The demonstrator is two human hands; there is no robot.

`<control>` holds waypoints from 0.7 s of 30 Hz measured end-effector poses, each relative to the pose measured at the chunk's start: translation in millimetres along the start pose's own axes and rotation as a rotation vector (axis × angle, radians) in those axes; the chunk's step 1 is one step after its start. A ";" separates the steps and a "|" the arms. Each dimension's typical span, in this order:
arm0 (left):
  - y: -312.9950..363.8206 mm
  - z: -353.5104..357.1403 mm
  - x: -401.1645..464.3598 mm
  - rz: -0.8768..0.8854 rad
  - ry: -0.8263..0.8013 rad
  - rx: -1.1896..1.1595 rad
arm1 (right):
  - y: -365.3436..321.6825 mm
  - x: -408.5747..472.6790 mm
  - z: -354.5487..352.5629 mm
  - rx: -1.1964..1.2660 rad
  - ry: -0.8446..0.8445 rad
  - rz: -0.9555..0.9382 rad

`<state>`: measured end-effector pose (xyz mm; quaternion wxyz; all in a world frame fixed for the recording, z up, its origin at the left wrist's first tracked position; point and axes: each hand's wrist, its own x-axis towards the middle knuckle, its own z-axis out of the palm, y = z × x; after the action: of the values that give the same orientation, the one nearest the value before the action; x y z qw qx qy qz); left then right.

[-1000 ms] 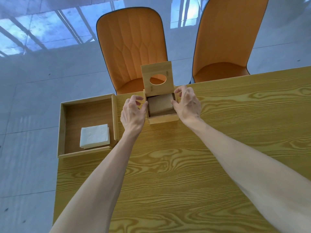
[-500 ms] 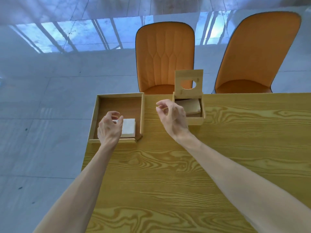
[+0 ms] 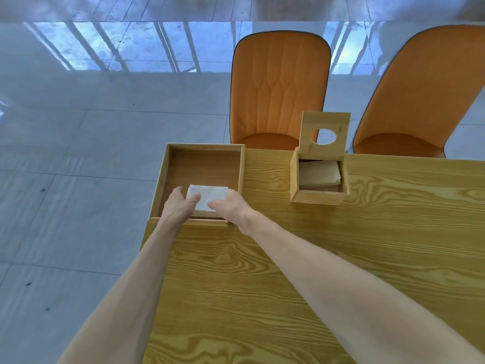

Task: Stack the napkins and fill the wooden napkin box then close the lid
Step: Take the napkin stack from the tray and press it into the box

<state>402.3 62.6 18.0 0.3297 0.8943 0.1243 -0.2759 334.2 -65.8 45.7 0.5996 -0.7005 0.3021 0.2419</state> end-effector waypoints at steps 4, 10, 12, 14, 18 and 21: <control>3.3 7.1 4.1 -0.037 0.045 0.010 | 2.1 7.3 6.4 0.053 -0.022 0.043; 7.2 4.1 11.3 -0.104 -0.009 -0.057 | 2.8 6.4 5.1 0.082 -0.035 0.045; 7.7 2.4 12.8 -0.141 -0.034 -0.079 | 4.5 7.0 3.0 0.083 -0.029 0.048; 7.5 1.9 14.0 -0.160 -0.064 -0.101 | 6.8 7.6 0.9 0.087 -0.026 0.049; 3.2 -0.1 16.1 -0.151 -0.110 -0.172 | 10.8 8.0 -3.0 0.107 -0.027 0.048; -1.1 -2.1 14.3 -0.112 -0.117 -0.187 | 12.8 5.6 -3.5 0.115 0.000 0.049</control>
<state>414.4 65.4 10.5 0.4027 0.8337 0.1797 -0.3324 328.9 -71.3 33.4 0.6329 -0.6573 0.3323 0.2387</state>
